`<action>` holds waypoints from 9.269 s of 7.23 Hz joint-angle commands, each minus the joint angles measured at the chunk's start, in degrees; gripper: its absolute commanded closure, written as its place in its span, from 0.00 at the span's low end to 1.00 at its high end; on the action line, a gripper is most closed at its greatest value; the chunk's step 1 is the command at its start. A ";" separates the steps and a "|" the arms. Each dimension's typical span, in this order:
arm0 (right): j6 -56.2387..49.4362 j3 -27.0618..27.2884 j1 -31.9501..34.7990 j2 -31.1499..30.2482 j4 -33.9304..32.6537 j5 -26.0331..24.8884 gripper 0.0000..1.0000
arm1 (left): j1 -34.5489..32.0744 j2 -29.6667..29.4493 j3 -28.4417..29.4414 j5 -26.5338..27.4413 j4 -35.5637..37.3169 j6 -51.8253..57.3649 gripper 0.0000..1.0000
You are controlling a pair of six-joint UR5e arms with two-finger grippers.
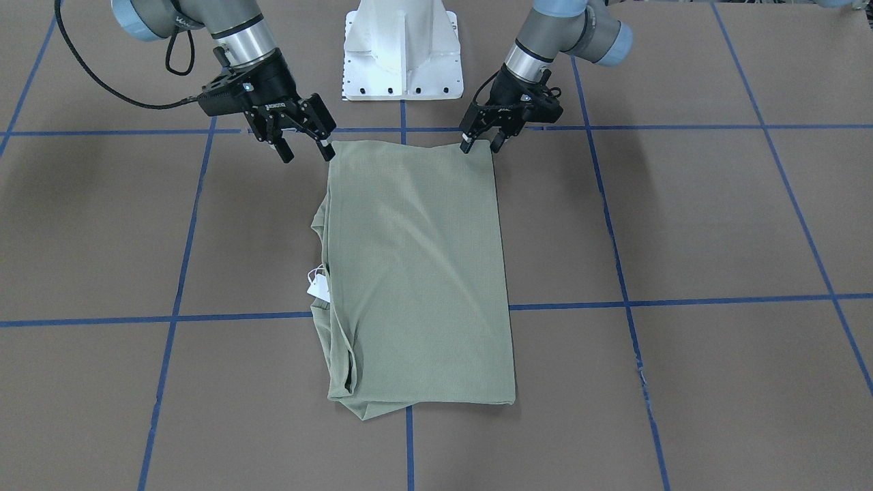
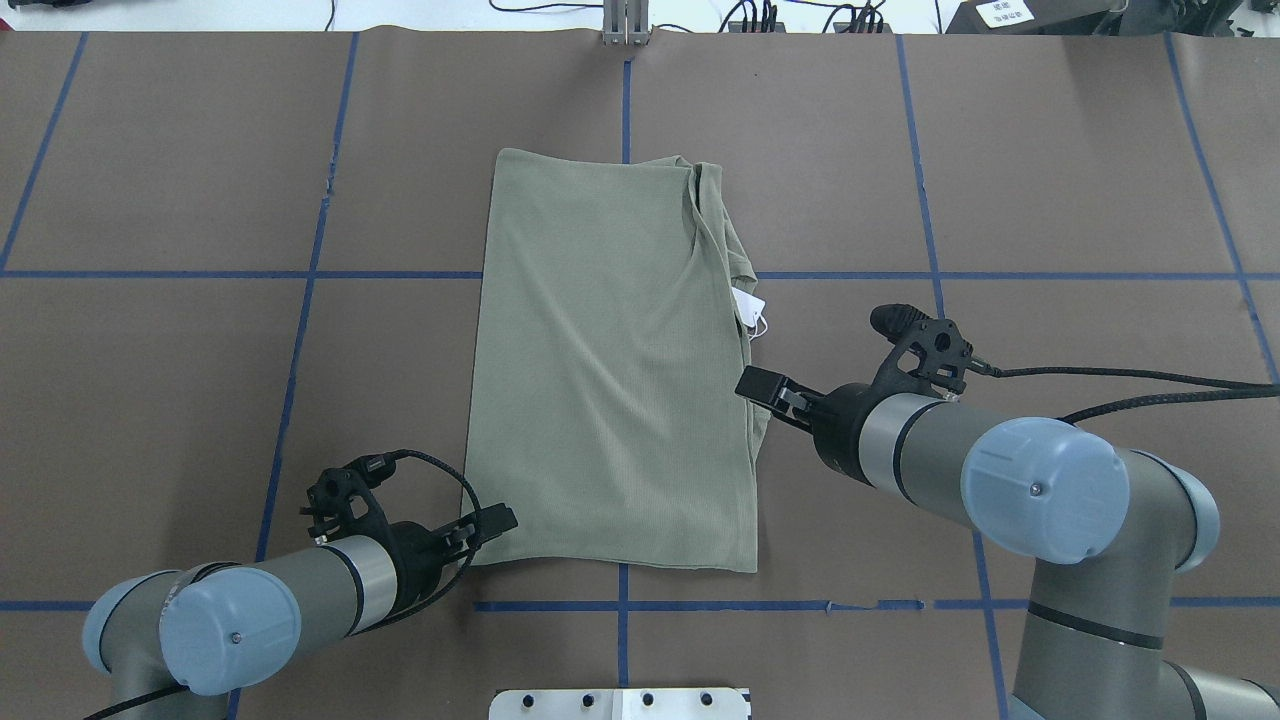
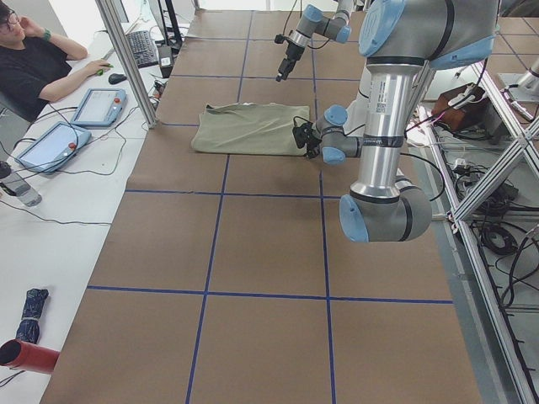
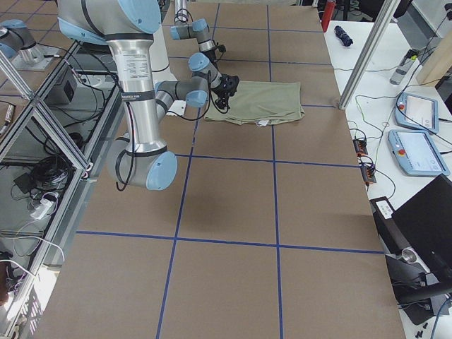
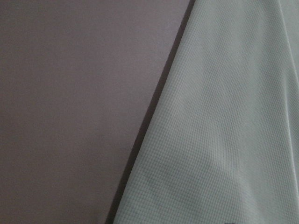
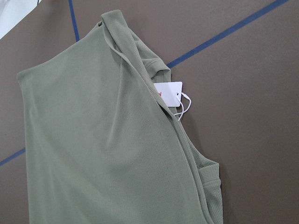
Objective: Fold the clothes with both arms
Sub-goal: 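Grasp the corners of the near shirt end with both grippers, then lift the near end with both grippers and fold it toward the far end, then lay the folded end down at the far edge and open both grippers, then press the right gripper along the folded edge while the left gripper holds still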
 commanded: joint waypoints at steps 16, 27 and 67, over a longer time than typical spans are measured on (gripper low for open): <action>18.20 -9.70 -13.27 8.54 -13.71 -7.59 0.12 | 1.15 -0.62 -3.16 0.25 0.09 -0.19 1.00; 18.90 -11.73 -12.66 12.23 -14.94 -9.88 1.00 | 1.24 -0.70 -3.60 -0.01 0.09 0.16 1.00; -24.59 -51.01 20.03 38.68 -22.94 1.37 0.00 | -30.84 -17.75 9.76 -24.10 15.20 43.84 0.00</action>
